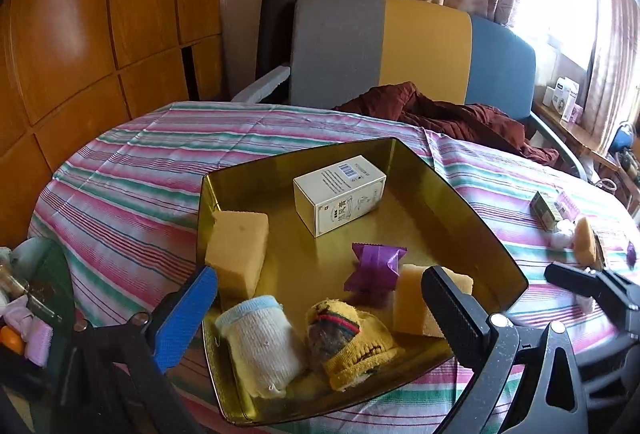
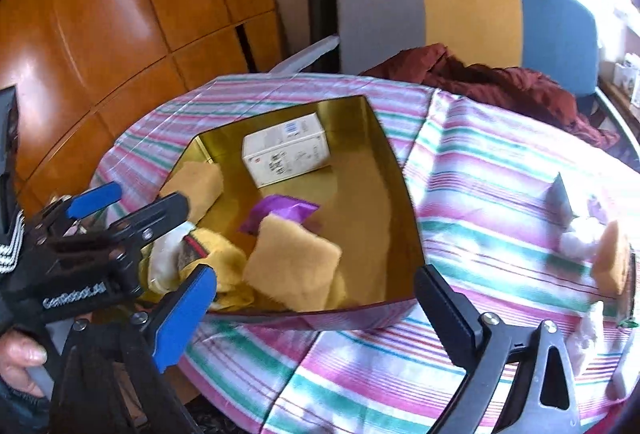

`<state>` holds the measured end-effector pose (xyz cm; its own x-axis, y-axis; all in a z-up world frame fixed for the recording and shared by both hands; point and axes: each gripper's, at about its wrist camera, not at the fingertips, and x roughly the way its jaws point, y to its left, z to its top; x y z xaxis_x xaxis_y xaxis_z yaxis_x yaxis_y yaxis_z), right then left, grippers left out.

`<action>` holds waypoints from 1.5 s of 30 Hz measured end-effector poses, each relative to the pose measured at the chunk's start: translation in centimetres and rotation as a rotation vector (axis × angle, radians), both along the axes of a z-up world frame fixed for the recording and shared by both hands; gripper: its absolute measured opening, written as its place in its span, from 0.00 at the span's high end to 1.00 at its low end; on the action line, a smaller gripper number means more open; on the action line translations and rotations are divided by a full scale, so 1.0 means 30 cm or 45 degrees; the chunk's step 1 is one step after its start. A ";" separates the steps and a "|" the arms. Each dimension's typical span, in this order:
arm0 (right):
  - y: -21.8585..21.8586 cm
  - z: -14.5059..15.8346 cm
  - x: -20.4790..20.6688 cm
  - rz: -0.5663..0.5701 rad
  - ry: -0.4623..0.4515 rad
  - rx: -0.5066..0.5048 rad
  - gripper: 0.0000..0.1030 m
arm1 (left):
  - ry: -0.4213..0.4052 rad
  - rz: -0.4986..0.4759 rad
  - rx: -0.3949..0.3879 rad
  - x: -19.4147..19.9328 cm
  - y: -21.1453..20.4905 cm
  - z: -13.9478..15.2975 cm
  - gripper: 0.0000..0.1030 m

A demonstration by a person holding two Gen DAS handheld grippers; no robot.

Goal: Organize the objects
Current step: 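Place the box in the tray with the left gripper while the right drops the sponge there, then move both grippers toward the white block and wrapped items on the table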

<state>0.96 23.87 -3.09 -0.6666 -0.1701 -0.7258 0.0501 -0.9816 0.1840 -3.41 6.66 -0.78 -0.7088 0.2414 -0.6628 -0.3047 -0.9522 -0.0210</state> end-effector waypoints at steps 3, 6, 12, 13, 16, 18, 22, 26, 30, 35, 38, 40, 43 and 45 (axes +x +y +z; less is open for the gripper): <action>0.016 0.000 0.003 -0.036 0.008 0.022 0.01 | 0.015 -0.012 -0.005 0.021 0.004 0.000 0.00; 0.031 0.000 0.010 -0.063 0.010 0.043 0.00 | 0.026 -0.021 -0.015 0.035 0.008 0.000 0.00; 0.070 -0.009 0.026 -0.108 0.009 0.047 0.00 | 0.013 -0.054 0.008 0.053 0.020 0.007 0.00; 0.077 -0.010 0.030 -0.119 0.009 0.048 0.00 | 0.014 -0.063 0.016 0.057 0.022 0.011 0.00; 0.107 -0.008 0.040 -0.159 0.015 0.061 0.00 | 0.025 -0.079 0.030 0.070 0.026 0.023 0.00; 0.129 -0.007 0.047 -0.182 0.018 0.059 0.00 | 0.026 -0.088 0.035 0.073 0.029 0.025 0.00; 0.180 -0.014 0.059 -0.231 0.001 0.055 0.00 | 0.023 -0.116 0.041 0.080 0.038 0.023 0.00; 0.231 -0.034 0.076 -0.276 -0.034 0.048 0.00 | 0.000 -0.168 0.046 0.091 0.061 0.012 0.00; 0.284 -0.057 0.096 -0.324 -0.077 0.049 0.00 | -0.009 -0.224 0.034 0.108 0.102 0.008 0.00; 0.395 -0.064 0.128 -0.418 -0.129 0.065 0.00 | -0.012 -0.311 0.038 0.126 0.159 0.020 0.00; 0.505 -0.048 0.157 -0.505 -0.148 0.070 0.00 | -0.008 -0.380 0.041 0.137 0.206 0.033 0.00; 0.582 -0.030 0.183 -0.576 -0.154 0.065 0.00 | -0.008 -0.424 0.038 0.146 0.242 0.038 0.00; 0.748 -0.005 0.238 -0.762 -0.175 0.064 0.00 | -0.012 -0.500 0.038 0.162 0.305 0.045 0.00; 0.838 0.000 0.267 -0.867 -0.203 0.070 0.00 | -0.011 -0.557 0.036 0.176 0.352 0.053 0.00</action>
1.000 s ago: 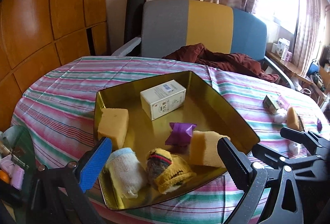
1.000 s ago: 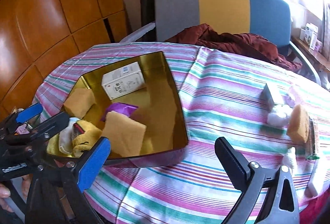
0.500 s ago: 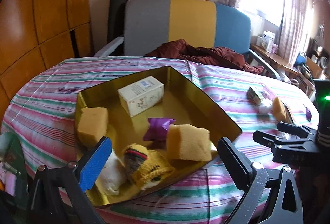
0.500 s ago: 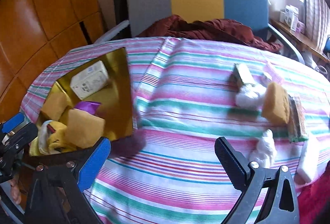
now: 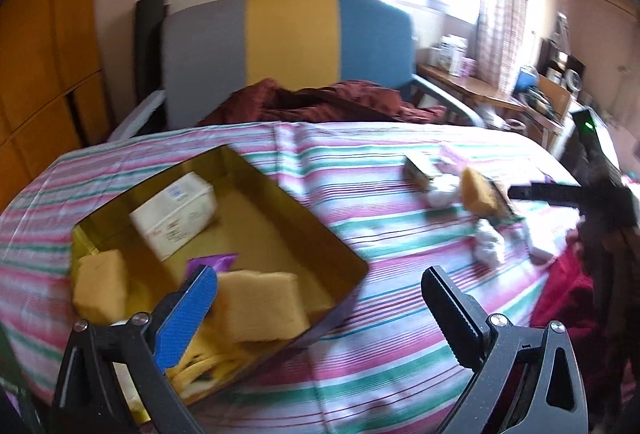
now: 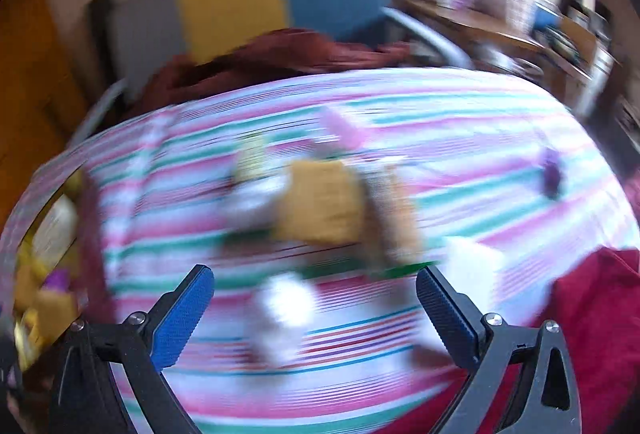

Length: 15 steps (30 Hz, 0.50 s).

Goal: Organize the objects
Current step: 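Move both grippers toward the white block and wrapped items on the table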

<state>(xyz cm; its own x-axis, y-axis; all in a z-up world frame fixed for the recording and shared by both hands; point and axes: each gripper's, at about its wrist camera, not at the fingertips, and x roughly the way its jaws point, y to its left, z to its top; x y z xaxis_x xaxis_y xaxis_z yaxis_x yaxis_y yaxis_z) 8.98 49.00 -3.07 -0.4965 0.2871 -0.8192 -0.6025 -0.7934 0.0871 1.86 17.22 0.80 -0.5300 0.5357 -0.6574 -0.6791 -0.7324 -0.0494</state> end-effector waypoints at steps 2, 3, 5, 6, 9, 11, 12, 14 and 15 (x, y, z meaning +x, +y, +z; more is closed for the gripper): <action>0.103 0.001 0.036 -0.111 -0.026 0.007 0.00 | 0.008 -0.066 -0.013 0.019 0.058 0.002 0.00; 0.152 -0.003 0.054 -0.164 -0.036 0.010 0.00 | 0.011 -0.094 -0.024 0.027 0.086 0.000 0.00; 0.226 -0.014 0.088 -0.248 -0.045 -0.001 0.00 | 0.015 -0.164 -0.047 0.044 0.153 -0.011 0.00; 0.254 -0.022 0.104 -0.286 -0.042 -0.017 0.00 | 0.014 -0.196 -0.060 0.051 0.182 -0.019 0.00; 0.328 -0.065 0.155 -0.396 -0.015 -0.118 0.00 | -0.003 -0.281 -0.097 0.067 0.274 -0.050 0.00; 0.364 -0.092 0.180 -0.449 0.005 -0.214 0.00 | -0.025 -0.332 -0.106 0.075 0.334 -0.072 0.00; 0.371 -0.101 0.183 -0.460 0.013 -0.243 0.00 | -0.036 -0.349 -0.111 0.079 0.360 -0.080 0.00; 0.382 -0.119 0.188 -0.475 -0.001 -0.284 0.00 | -0.067 -0.384 -0.106 0.082 0.414 -0.096 0.00; 0.385 -0.127 0.187 -0.476 -0.014 -0.298 0.00 | -0.087 -0.399 -0.100 0.083 0.439 -0.104 0.00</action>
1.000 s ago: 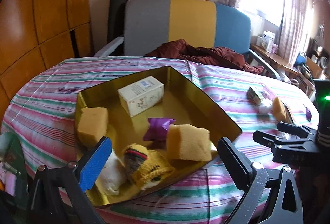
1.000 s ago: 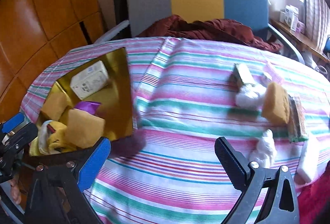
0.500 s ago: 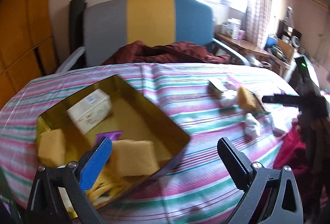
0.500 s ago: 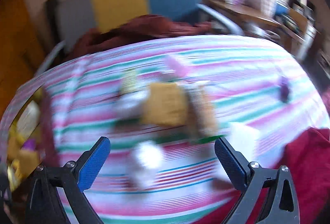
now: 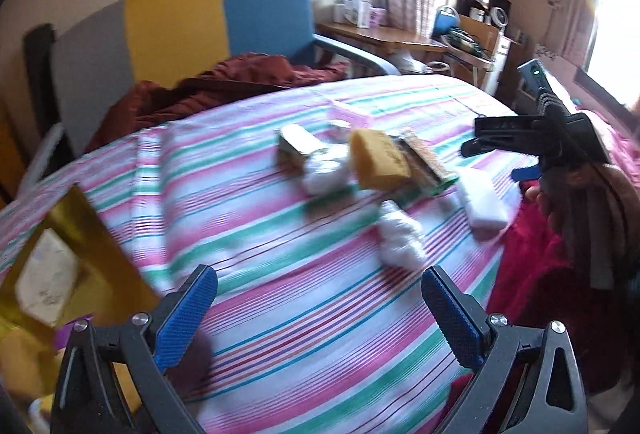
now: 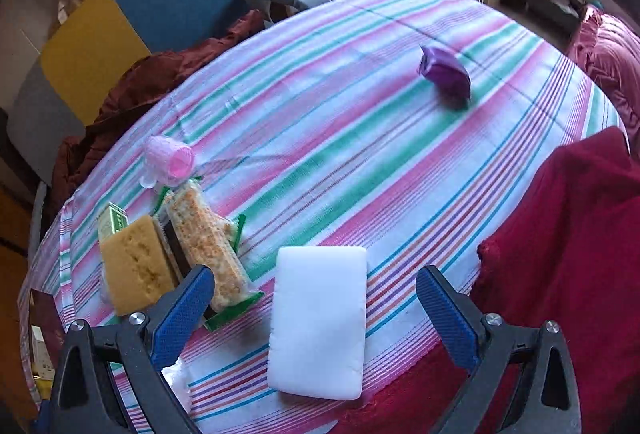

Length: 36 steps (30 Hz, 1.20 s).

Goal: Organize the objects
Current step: 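Move both grippers toward the white block and wrapped items on the table, then grasp the plastic-wrapped white ball with the left gripper while the right grasps the white foam block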

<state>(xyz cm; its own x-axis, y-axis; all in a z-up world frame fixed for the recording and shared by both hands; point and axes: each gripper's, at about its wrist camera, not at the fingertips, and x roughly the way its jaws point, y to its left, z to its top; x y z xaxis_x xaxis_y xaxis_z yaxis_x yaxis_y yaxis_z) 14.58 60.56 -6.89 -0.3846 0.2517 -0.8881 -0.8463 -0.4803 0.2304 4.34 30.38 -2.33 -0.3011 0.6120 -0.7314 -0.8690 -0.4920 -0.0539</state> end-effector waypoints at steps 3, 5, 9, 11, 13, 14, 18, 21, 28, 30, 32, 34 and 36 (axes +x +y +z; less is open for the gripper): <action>-0.002 -0.022 -0.011 0.018 -0.027 -0.041 0.00 | -0.074 -0.040 -0.003 -0.003 0.080 -0.028 0.00; -0.012 -0.035 -0.023 0.044 -0.067 -0.042 0.00 | -0.125 -0.048 -0.011 -0.011 0.135 -0.051 0.00; -0.019 -0.062 -0.041 0.078 -0.125 -0.059 0.01 | -0.185 -0.041 -0.036 -0.025 0.226 -0.093 0.00; -0.017 -0.069 -0.042 0.079 -0.146 -0.059 0.01 | -0.193 -0.049 -0.056 -0.025 0.272 -0.110 0.00; -0.019 -0.079 -0.047 0.090 -0.166 -0.068 0.02 | -0.175 -0.058 -0.077 -0.024 0.311 -0.126 0.00; -0.021 -0.084 -0.051 0.099 -0.176 -0.072 0.03 | -0.162 -0.061 -0.095 -0.023 0.329 -0.138 0.01; -0.027 -0.099 -0.066 0.124 -0.222 -0.068 0.05 | -0.165 -0.072 -0.167 -0.027 0.384 -0.197 0.11; -0.028 -0.114 -0.069 0.133 -0.254 -0.077 0.07 | -0.176 -0.069 -0.246 -0.036 0.408 -0.257 0.14; -0.050 -0.107 -0.074 0.165 -0.333 0.016 0.43 | -0.121 -0.075 -0.207 -0.037 0.385 -0.268 0.18; -0.053 -0.101 -0.068 0.168 -0.325 0.022 0.44 | -0.082 -0.047 -0.182 -0.038 0.360 -0.264 0.30; -0.048 -0.092 -0.053 0.153 -0.298 0.019 0.44 | -0.080 -0.011 -0.158 -0.052 0.328 -0.257 0.50; -0.038 -0.074 -0.031 0.116 -0.267 0.035 0.44 | -0.097 0.023 -0.142 -0.073 0.296 -0.249 0.63; -0.027 -0.043 0.000 0.070 -0.209 0.064 0.44 | -0.119 0.033 -0.126 -0.076 0.269 -0.250 0.64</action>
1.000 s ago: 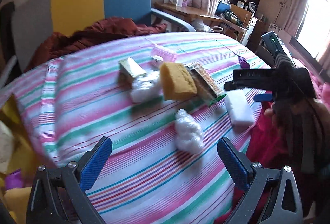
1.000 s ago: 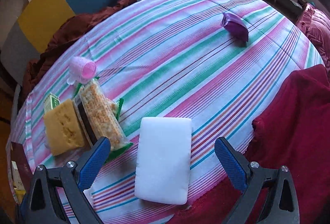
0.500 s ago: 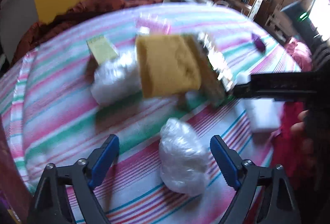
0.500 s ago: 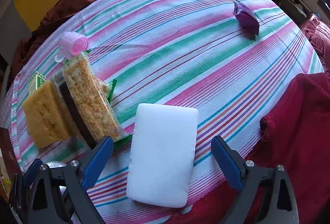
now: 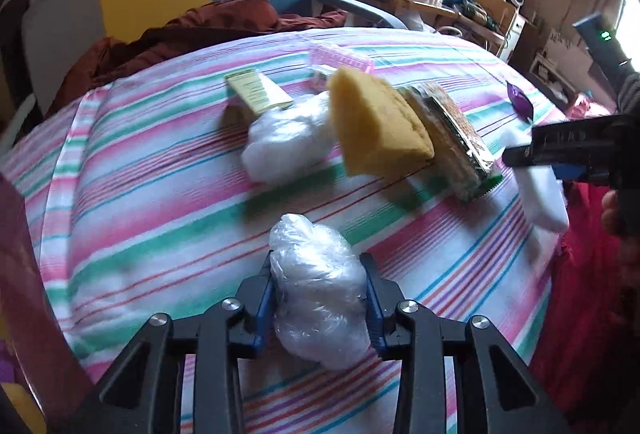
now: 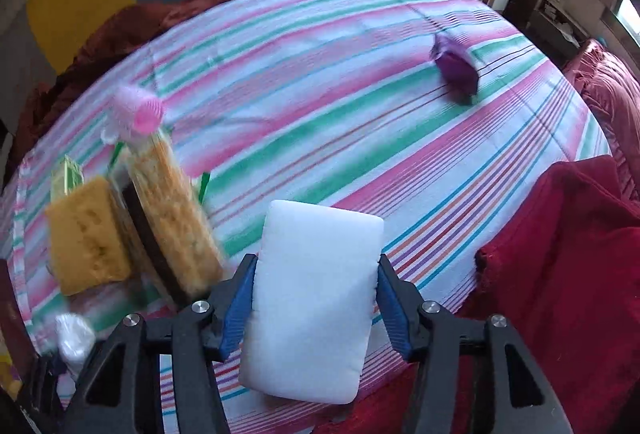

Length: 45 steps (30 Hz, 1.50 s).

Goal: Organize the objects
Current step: 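Grasp the plastic-wrapped white ball with the left gripper while the right grasps the white foam block, then carry the wrapped ball into the tray with the left gripper while the right drops the foam block there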

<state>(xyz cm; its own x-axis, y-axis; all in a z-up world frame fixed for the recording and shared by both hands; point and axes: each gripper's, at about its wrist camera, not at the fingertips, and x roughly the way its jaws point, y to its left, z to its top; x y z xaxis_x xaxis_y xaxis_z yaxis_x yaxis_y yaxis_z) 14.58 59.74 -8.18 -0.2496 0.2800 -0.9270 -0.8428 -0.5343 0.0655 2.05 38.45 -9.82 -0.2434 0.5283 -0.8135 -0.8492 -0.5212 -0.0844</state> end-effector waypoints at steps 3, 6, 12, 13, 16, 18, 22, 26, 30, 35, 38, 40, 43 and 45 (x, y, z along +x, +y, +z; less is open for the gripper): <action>-0.012 0.034 0.024 -0.037 0.075 0.047 0.44 | 0.033 0.006 -0.007 0.023 -0.036 0.005 0.64; -0.005 0.082 0.031 -0.042 0.157 0.073 0.44 | 0.039 0.018 -0.012 0.049 -0.085 0.012 0.64; -0.022 0.162 -0.014 0.035 0.354 0.155 0.44 | 0.002 0.088 0.003 0.053 -0.222 0.057 0.65; -0.043 0.175 -0.016 0.061 0.378 0.170 0.44 | 0.000 0.107 0.015 0.049 -0.251 0.074 0.65; -0.083 0.203 -0.045 0.140 0.422 0.218 0.44 | 0.024 0.166 0.073 0.034 -0.352 0.142 0.64; -0.121 0.220 -0.057 0.198 0.452 0.219 0.44 | 0.035 0.199 0.106 0.023 -0.403 0.179 0.64; -0.249 0.254 -0.119 0.360 0.498 0.174 0.44 | 0.060 0.300 0.168 -0.017 -0.533 0.248 0.64; -0.446 0.283 -0.237 0.592 0.543 0.089 0.44 | 0.081 0.434 0.236 -0.082 -0.686 0.314 0.64; -0.689 0.304 -0.365 0.846 0.559 0.009 0.44 | 0.108 0.594 0.262 -0.162 -0.846 0.353 0.64; -1.000 0.289 -0.515 1.143 0.551 -0.127 0.44 | 0.129 0.752 0.227 -0.275 -1.023 0.347 0.63; -1.140 0.276 -0.578 1.268 0.533 -0.182 0.43 | 0.135 0.790 0.186 -0.338 -1.083 0.324 0.62; -1.216 0.266 -0.611 1.342 0.536 -0.232 0.40 | 0.117 0.794 0.176 -0.373 -1.114 0.305 0.51; -1.313 0.246 -0.647 1.406 0.514 -0.204 0.28 | 0.116 0.863 0.177 -0.390 -1.157 0.286 0.37; -1.340 0.225 -0.650 1.419 0.488 -0.192 0.25 | 0.113 0.880 0.190 -0.384 -1.184 0.281 0.32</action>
<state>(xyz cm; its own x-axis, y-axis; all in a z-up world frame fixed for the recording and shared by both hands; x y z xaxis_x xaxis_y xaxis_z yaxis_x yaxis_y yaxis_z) -4.93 19.54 -1.42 -0.5546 -0.3727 -0.7440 0.1700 -0.9260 0.3371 -9.47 2.92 -1.38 -0.6249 0.3334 -0.7059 -0.3359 -0.9311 -0.1424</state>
